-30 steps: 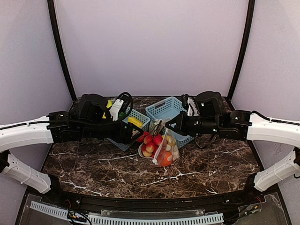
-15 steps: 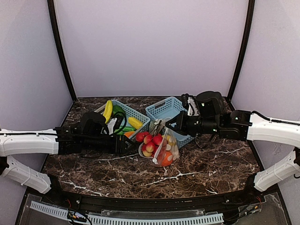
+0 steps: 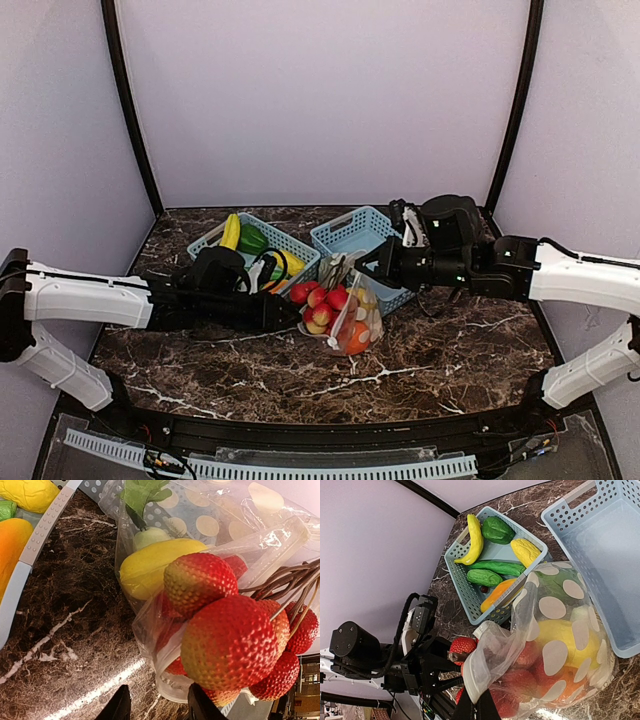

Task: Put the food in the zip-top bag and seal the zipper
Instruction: Adjust the zipper food storage bag at the center of the board.

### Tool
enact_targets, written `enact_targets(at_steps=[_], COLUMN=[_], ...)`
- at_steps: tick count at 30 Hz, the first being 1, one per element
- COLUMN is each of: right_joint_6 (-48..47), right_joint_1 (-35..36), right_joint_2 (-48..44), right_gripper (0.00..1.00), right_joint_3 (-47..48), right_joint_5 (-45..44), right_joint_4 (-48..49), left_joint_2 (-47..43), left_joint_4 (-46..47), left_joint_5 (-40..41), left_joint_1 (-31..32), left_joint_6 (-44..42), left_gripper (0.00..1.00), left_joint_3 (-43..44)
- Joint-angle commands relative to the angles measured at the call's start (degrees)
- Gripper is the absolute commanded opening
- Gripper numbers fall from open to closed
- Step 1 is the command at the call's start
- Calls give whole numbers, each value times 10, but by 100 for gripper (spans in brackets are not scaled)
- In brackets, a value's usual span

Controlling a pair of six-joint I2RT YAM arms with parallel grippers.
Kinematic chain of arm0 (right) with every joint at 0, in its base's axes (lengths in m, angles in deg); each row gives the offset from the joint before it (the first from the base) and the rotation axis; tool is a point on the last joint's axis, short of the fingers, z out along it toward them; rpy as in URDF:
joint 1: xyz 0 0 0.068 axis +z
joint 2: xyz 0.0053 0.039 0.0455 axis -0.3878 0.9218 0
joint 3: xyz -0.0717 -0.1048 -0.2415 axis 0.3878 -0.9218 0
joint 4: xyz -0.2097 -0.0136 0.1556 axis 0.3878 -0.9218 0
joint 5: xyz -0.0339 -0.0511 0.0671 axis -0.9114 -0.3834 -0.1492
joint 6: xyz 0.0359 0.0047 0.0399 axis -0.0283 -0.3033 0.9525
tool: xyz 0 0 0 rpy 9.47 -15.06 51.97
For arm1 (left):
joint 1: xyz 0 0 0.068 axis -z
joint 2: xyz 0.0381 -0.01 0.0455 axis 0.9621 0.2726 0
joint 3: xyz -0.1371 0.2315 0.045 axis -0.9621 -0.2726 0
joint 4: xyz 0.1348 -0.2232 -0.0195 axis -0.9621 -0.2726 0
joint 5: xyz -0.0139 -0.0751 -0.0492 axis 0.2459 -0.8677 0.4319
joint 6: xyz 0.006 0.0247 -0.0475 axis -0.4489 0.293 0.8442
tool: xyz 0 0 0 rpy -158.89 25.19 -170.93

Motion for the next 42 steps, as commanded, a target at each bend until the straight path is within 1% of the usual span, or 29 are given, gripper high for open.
enact_targets(at_steps=[1, 7, 14, 25, 27, 28, 30, 31, 34, 37, 42], right_joint_6=[4, 3, 2, 4, 4, 4, 4, 4, 3, -1, -12], right_joint_1=[-2, -2, -2, -2, -2, -2, -2, -2, -2, -2, -3], right_joint_2=[-19, -19, -25, -30, -30, -31, -33, -34, -42, -55, -78], right_gripper=[0, 0, 0, 0, 0, 0, 0, 0, 0, 0, 0], right_joint_3=[-6, -6, -10, -13, -14, -14, -15, -15, -18, -21, -14], right_joint_5=[-15, -15, -18, -21, -22, -22, -23, -24, -30, -40, -65], right_joint_4=[28, 28, 29, 28, 29, 29, 28, 28, 28, 24, 4], left_joint_2=[6, 22, 44, 57, 56, 55, 44, 40, 5, -25, -59], left_joint_4=[21, 45, 46, 95, 105, 112, 118, 120, 119, 95, 57], left_joint_5=[-7, -20, -20, -29, -28, -26, -19, -16, 0, 10, -9], left_joint_1=[-4, -4, -4, -5, -4, -4, -4, -4, -4, -4, -4], left_joint_6=[8, 22, 19, 32, 33, 33, 28, 21, -5, -44, -72], left_gripper=[37, 32, 27, 14, 10, 6, 1, 1, 1, 1, 1], left_joint_3=[-10, -15, -7, -9, -11, -11, -11, -10, -1, 15, 52])
